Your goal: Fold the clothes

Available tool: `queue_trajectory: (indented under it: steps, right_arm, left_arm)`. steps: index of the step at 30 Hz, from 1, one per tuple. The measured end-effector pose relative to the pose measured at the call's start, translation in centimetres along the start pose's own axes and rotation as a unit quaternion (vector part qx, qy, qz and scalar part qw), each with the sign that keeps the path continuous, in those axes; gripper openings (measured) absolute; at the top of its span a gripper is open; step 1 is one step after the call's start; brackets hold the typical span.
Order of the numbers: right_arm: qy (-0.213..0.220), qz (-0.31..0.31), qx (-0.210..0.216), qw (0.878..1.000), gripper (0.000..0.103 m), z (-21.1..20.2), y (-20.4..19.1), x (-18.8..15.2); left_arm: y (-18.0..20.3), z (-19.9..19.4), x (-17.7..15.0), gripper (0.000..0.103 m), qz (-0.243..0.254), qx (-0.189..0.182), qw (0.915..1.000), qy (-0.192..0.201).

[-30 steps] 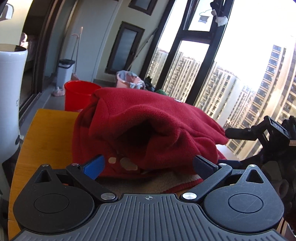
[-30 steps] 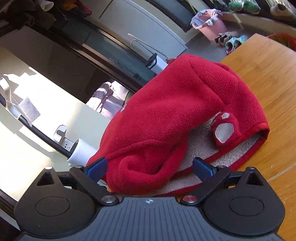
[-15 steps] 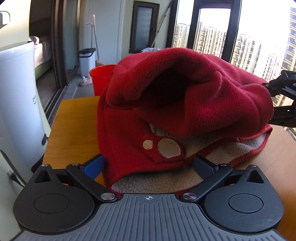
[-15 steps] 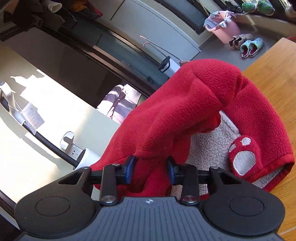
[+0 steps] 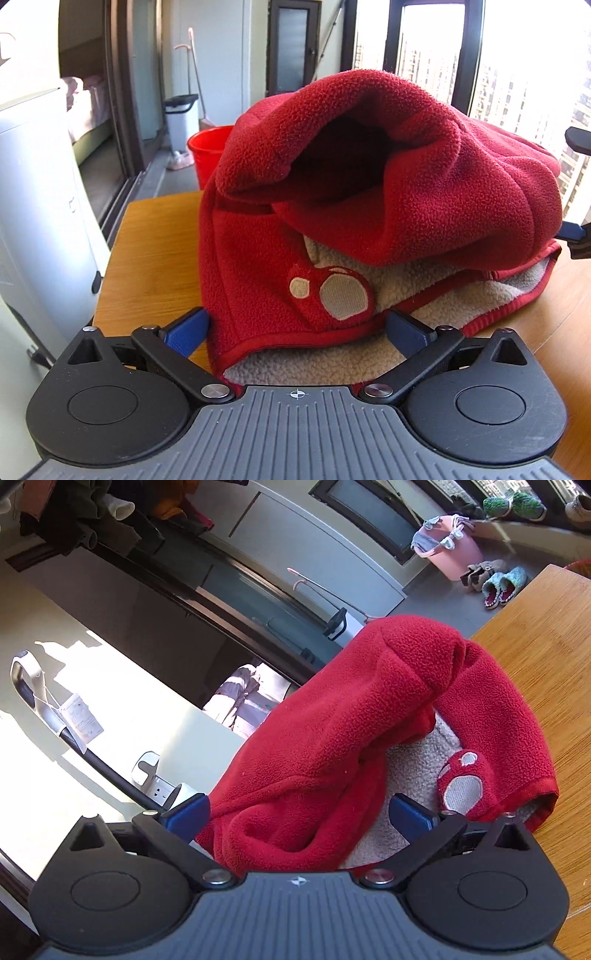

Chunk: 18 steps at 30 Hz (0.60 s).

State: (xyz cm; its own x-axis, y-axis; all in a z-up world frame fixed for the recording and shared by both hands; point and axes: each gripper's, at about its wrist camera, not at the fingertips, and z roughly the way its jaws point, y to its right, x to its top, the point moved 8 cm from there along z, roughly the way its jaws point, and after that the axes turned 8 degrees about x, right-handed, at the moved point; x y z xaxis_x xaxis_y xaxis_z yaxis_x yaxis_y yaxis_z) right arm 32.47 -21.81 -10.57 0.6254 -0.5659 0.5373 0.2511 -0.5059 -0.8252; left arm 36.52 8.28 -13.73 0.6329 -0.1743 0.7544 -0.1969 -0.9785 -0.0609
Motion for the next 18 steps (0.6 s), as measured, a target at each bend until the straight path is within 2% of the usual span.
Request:
queue_trajectory:
  steps: [3,7,9,12,13,15,18]
  right_arm:
    - [0.000,0.014,-0.017,1.000,0.103,2.4,0.0,0.1]
    - [-0.020,0.033,-0.041,0.998,0.103,6.3,0.7,-1.5]
    - [-0.019,0.015,-0.027,0.999,0.102,7.4,0.4,-1.7]
    - [-0.023,-0.006,0.006,1.000,0.052,6.8,-1.0,-0.5]
    - [-0.024,-0.012,0.016,1.000,0.045,6.4,-1.4,0.0]
    - [-0.024,-0.024,0.035,0.999,0.043,5.6,-2.4,1.0]
    - [-0.007,-0.035,0.038,0.999,0.042,3.3,-2.5,1.8]
  left_arm:
    - [0.2,-0.1,-0.1,0.103,0.003,0.004,1.0000,-0.003]
    - [0.6,0.2,-0.2,0.103,0.015,0.017,0.9997,-0.013]
    - [0.5,0.4,-0.2,0.103,0.012,0.022,0.9996,-0.017]
    - [-0.4,0.7,0.0,0.103,-0.007,0.031,0.9993,-0.019]
    - [-0.5,0.8,0.0,0.103,-0.009,0.031,0.9993,-0.019]
    - [-0.5,0.8,0.0,0.103,-0.009,0.033,0.9993,-0.019]
    - [-0.7,0.9,0.0,0.103,-0.010,0.035,0.9992,-0.018]
